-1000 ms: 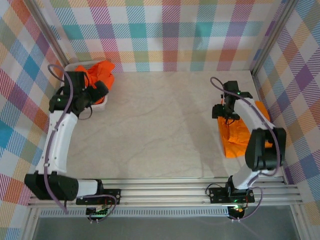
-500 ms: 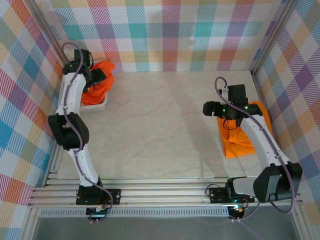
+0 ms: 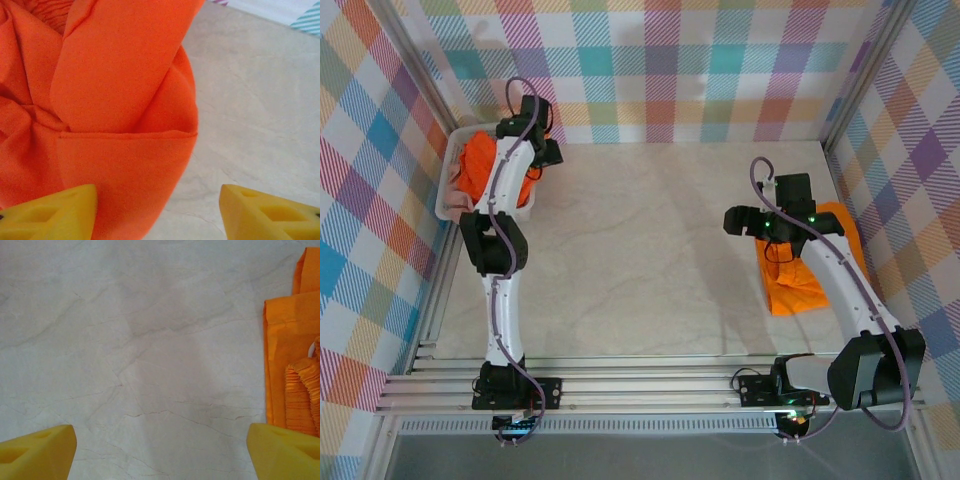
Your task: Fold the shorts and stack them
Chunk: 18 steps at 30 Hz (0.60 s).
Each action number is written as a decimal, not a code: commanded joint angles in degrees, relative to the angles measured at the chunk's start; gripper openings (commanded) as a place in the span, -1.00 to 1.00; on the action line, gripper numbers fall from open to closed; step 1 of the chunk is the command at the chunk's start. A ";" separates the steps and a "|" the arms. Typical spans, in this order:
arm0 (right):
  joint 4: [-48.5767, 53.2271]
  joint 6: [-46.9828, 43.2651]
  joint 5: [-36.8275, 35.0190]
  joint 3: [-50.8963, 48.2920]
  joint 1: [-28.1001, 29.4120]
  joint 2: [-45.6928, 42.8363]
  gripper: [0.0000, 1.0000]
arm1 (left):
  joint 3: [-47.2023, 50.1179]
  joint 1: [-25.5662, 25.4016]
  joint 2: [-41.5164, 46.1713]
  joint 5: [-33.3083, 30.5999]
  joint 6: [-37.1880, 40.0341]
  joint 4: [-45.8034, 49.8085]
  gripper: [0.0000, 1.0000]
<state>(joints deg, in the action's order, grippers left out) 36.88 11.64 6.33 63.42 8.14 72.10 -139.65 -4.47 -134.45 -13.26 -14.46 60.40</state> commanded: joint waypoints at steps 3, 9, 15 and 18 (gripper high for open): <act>-0.76 0.84 1.49 -0.84 0.38 -0.94 0.76 | -1.67 0.25 -1.74 -5.63 2.15 2.27 0.04; -0.92 1.10 1.58 -1.54 0.38 -0.87 0.76 | -1.78 0.19 -1.82 -7.40 2.50 2.14 -0.49; -0.76 1.19 2.02 -1.37 0.38 -1.15 0.76 | -4.69 0.25 1.22 -9.82 2.37 2.95 -0.91; -0.98 1.52 2.59 -1.19 0.36 -1.49 0.76 | -5.13 0.25 5.38 -11.04 2.33 1.26 -1.00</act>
<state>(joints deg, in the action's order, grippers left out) 36.86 12.25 7.09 62.24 8.14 72.05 -142.34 -4.40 -135.68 -21.47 -12.29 62.19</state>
